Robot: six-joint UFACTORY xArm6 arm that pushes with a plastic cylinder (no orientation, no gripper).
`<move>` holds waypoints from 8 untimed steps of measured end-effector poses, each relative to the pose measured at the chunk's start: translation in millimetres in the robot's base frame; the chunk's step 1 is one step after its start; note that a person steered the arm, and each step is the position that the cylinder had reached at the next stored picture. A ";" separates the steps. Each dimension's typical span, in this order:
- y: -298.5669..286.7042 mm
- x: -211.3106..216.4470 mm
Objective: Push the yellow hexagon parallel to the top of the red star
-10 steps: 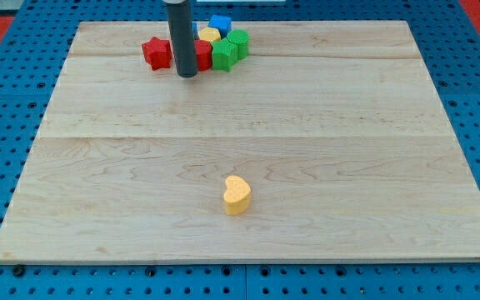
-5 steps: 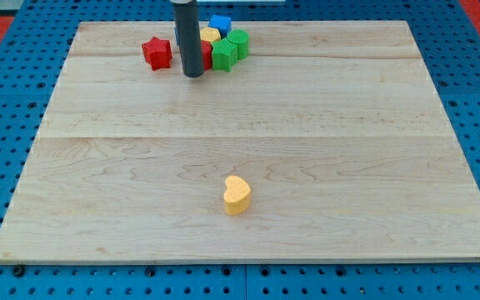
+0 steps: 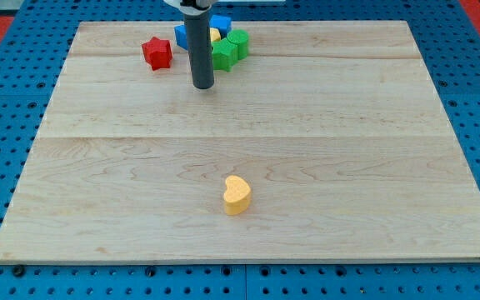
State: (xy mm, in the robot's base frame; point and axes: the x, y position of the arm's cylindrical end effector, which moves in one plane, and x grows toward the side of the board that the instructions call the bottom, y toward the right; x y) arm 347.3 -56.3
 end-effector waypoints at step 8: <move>100.2 -153.9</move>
State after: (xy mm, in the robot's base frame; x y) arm 193.4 43.9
